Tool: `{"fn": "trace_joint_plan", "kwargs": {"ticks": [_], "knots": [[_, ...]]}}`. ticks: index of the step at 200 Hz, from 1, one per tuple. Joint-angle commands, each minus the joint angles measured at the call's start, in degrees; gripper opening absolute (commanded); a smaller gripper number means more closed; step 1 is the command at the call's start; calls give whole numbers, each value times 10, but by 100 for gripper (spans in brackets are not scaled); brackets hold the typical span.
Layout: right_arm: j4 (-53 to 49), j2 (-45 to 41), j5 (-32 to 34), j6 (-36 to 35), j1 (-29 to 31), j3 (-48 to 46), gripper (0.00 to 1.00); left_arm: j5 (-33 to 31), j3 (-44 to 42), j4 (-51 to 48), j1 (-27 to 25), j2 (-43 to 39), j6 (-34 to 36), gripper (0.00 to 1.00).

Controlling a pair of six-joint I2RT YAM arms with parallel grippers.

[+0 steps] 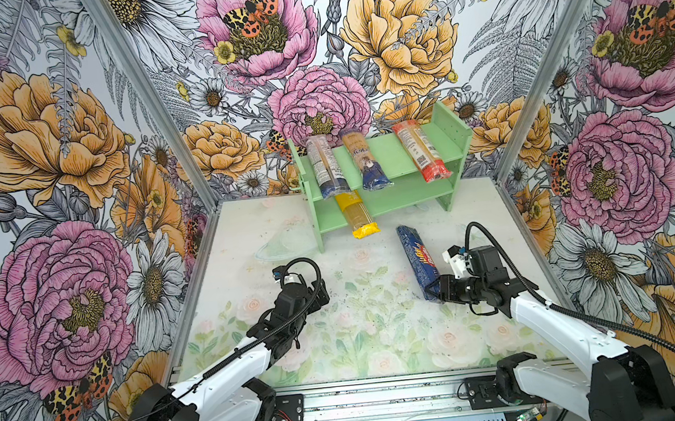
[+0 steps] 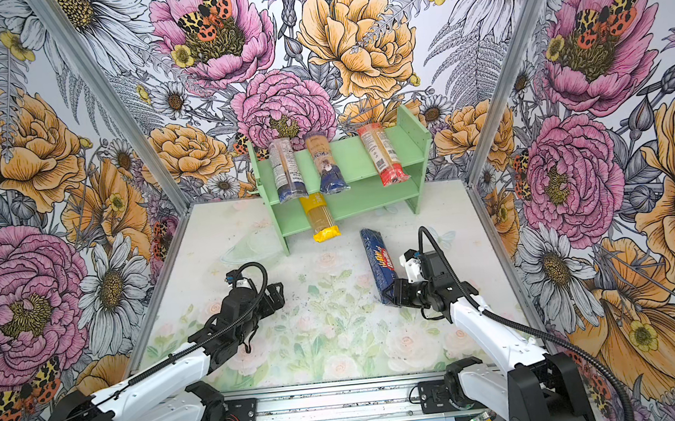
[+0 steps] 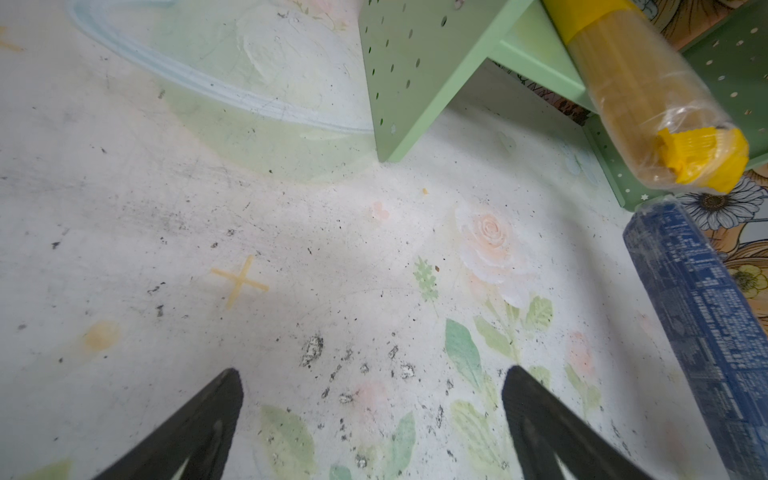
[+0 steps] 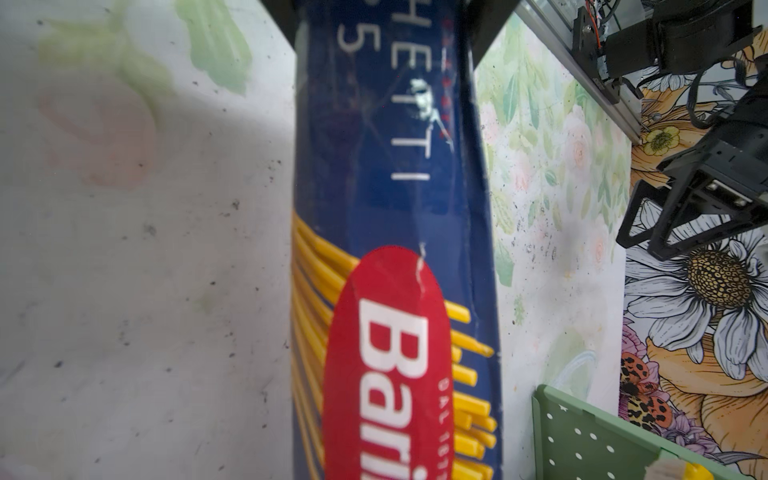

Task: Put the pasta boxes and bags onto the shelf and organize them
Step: 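Lift the Barilla box upright with the right gripper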

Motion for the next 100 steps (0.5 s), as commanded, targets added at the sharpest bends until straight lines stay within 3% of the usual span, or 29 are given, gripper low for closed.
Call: {"fn": "trace_joint_plan", "kwargs": {"ticks": [1, 68, 100], "knots": [[79, -24, -67, -20, -16, 54, 0, 5, 14, 1, 6, -4, 13, 99], [80, 5, -220, -5, -113, 90, 0, 6, 11, 1, 7, -9, 11, 99], [80, 8, -241, -9, -134, 102, 0, 5, 9, 1, 7, -13, 11, 99]]}}
